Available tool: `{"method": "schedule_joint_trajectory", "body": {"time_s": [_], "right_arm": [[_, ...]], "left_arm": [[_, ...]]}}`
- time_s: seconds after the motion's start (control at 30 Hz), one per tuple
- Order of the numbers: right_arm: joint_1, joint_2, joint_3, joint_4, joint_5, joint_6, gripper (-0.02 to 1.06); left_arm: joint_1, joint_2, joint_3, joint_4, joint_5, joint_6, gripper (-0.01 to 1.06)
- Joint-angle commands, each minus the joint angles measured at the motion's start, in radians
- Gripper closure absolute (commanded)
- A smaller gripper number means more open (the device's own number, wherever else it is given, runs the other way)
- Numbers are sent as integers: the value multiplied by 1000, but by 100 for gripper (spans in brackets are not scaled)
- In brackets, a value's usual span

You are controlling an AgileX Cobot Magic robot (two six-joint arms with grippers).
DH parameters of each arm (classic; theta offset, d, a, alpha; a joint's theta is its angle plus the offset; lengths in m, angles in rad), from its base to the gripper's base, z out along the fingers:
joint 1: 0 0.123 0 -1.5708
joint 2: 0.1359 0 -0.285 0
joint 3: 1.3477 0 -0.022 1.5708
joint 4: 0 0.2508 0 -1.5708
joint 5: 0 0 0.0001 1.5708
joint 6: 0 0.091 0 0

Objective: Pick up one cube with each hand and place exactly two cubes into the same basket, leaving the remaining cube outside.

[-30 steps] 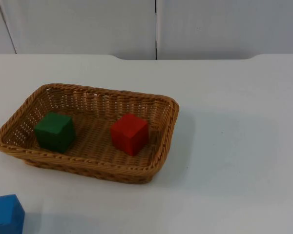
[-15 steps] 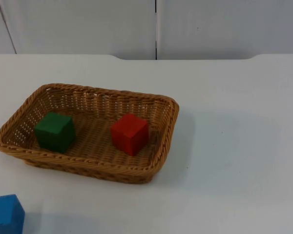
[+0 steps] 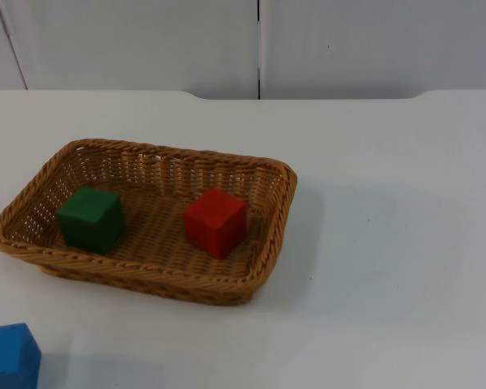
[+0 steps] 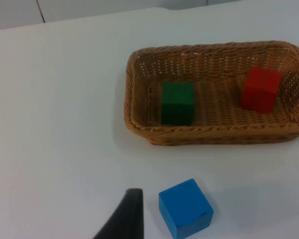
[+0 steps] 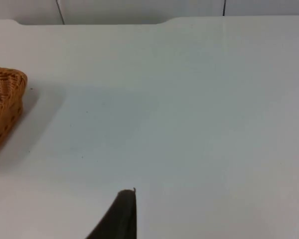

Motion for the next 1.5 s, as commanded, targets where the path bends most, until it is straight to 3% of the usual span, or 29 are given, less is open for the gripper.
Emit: {"method": "schedule_joint_trajectory", "body": {"time_s": [0.0, 0.63, 1.47], "right_arm": [[-6, -4, 1, -2, 0, -4, -1], [-6, -4, 1, 1, 0, -4, -1], [-6, -4, 1, 1, 0, -2, -1]], "left_arm": [[2, -3, 3, -6, -14, -12, 0], [4, -3, 3, -5, -14, -12, 0], [232, -3, 3, -4, -14, -12, 0]]}}
